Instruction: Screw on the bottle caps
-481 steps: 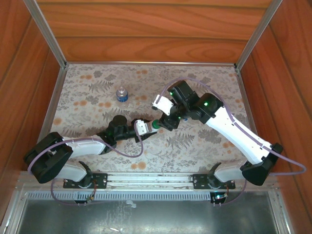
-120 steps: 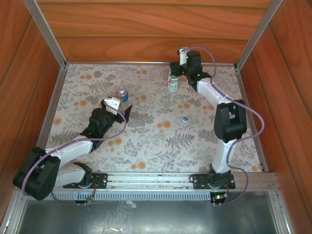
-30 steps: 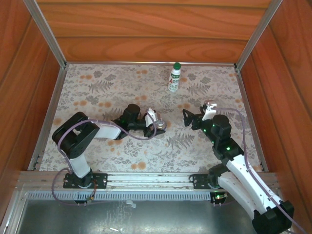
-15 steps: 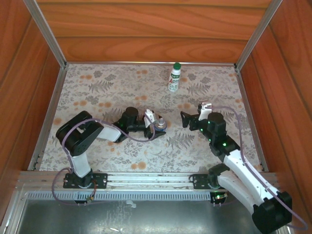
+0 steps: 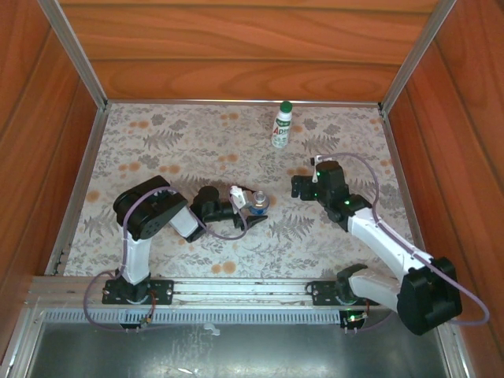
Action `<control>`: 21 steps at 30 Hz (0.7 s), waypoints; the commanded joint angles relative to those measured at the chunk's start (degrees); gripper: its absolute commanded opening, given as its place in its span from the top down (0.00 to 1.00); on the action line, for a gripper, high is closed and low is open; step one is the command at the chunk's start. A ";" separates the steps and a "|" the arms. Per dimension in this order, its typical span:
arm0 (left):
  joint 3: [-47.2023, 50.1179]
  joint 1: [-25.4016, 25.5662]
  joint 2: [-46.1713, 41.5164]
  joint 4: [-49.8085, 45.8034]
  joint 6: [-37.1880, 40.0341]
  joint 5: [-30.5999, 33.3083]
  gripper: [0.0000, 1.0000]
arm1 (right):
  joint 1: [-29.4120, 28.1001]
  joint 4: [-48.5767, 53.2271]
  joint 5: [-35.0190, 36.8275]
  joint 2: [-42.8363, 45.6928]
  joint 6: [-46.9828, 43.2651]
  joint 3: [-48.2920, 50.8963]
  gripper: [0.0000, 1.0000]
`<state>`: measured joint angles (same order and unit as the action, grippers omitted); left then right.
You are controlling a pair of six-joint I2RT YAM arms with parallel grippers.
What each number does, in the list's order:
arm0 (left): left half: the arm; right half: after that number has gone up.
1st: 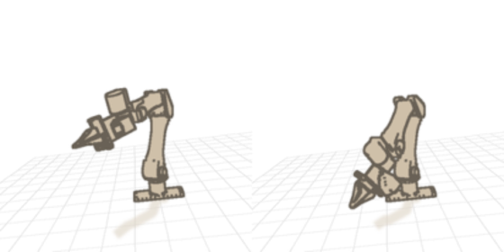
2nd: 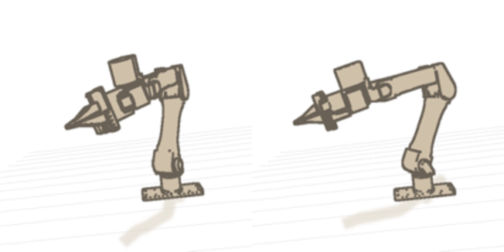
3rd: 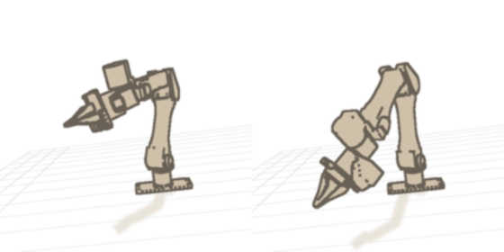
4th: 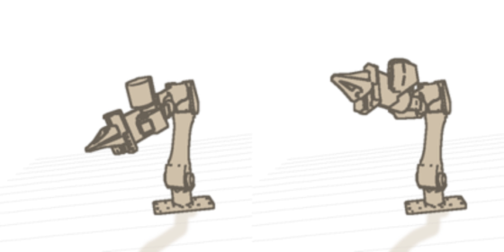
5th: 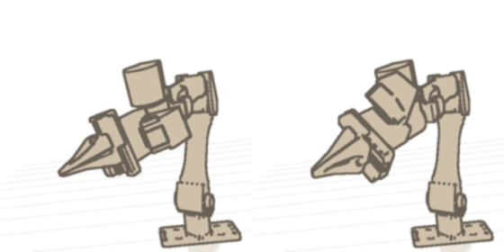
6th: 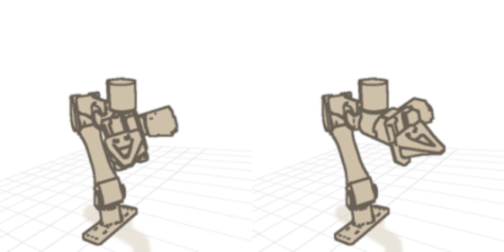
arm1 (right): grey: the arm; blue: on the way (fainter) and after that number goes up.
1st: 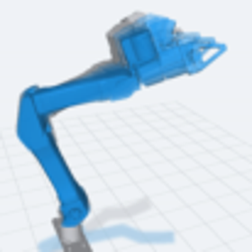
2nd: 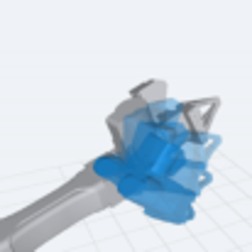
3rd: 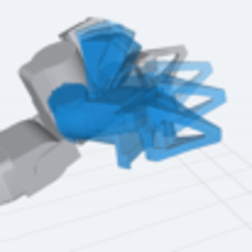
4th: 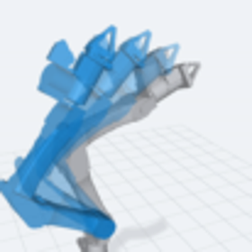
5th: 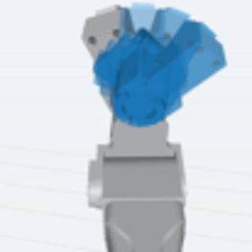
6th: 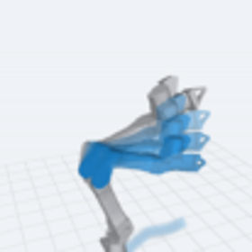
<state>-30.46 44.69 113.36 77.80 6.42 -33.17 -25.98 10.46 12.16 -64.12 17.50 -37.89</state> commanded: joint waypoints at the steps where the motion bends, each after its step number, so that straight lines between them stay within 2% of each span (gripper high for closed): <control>1: -0.44 0.33 0.19 3.41 0.19 -0.72 0.19 | -0.48 3.12 -0.11 -1.35 2.72 -0.91 0.02; 6: -0.12 0.32 0.24 3.41 -0.23 -1.76 0.32 | -0.48 1.90 0.18 -2.45 3.27 -0.62 0.02; 9: -0.22 0.38 0.84 3.40 -0.16 -2.16 0.37 | -0.52 2.33 0.55 -3.27 3.55 -1.02 0.02; 16: 0.18 0.42 0.75 3.42 0.40 -3.10 0.32 | -0.48 3.09 0.49 -4.76 3.56 -1.53 0.02; 21: -0.38 0.42 0.86 3.41 0.13 -3.90 0.35 | -0.48 2.74 -0.51 -7.98 3.66 -2.20 0.07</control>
<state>-30.48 44.69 113.36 78.96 6.42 -34.98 -25.98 12.86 11.92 -70.08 20.29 -38.46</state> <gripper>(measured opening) 0.667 0.933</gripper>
